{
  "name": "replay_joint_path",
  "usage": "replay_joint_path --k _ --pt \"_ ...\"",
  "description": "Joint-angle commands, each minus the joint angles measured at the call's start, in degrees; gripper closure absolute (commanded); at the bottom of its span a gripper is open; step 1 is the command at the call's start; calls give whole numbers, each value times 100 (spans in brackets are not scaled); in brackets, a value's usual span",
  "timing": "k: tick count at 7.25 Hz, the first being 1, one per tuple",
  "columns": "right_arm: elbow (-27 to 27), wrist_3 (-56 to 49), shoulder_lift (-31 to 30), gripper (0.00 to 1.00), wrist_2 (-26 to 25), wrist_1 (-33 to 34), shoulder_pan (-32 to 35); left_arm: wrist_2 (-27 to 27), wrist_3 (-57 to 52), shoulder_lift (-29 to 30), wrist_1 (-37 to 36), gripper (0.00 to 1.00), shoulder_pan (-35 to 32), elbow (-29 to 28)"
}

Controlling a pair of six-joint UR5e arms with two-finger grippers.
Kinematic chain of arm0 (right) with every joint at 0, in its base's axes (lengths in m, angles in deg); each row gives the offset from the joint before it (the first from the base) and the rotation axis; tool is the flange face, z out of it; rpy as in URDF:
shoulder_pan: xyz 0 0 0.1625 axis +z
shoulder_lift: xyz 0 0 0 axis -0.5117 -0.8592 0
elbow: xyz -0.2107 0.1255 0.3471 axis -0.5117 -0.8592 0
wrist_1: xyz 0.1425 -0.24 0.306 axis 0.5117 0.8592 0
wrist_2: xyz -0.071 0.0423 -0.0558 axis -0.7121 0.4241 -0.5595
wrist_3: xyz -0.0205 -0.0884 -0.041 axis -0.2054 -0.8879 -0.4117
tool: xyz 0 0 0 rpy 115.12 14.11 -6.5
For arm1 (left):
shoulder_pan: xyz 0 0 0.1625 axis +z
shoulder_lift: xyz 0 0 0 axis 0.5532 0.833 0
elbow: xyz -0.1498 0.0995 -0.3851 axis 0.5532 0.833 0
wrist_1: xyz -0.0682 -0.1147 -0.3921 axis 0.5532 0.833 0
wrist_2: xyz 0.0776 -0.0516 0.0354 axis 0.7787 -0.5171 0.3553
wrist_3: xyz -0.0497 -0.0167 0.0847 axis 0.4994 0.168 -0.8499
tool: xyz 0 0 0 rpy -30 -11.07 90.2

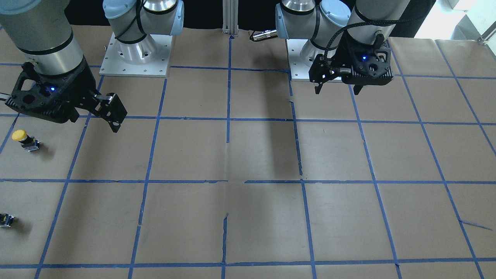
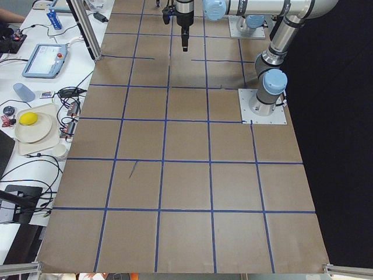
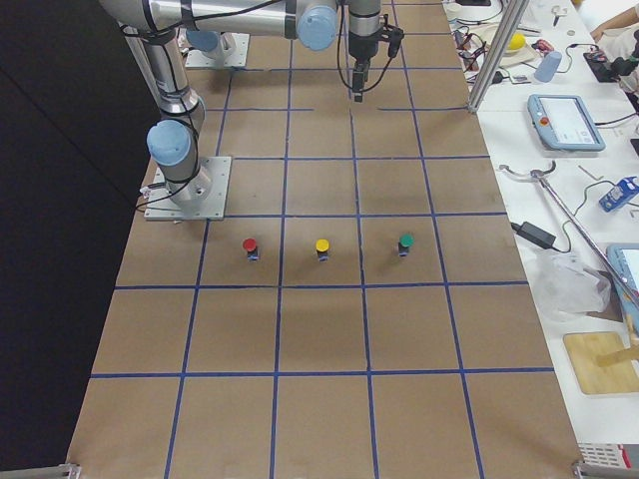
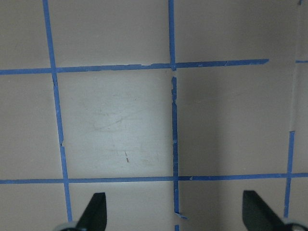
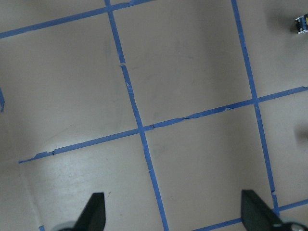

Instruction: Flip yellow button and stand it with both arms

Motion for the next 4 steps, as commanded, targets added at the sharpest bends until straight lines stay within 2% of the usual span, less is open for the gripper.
replay_joint_path --k 1,4 --pt "-366 -68 181 0 348 -150 118 7 0 -16 -2 0 0 7" --pt "-525 -94 330 0 314 -237 171 -2 -26 2 -11 0 35 7"
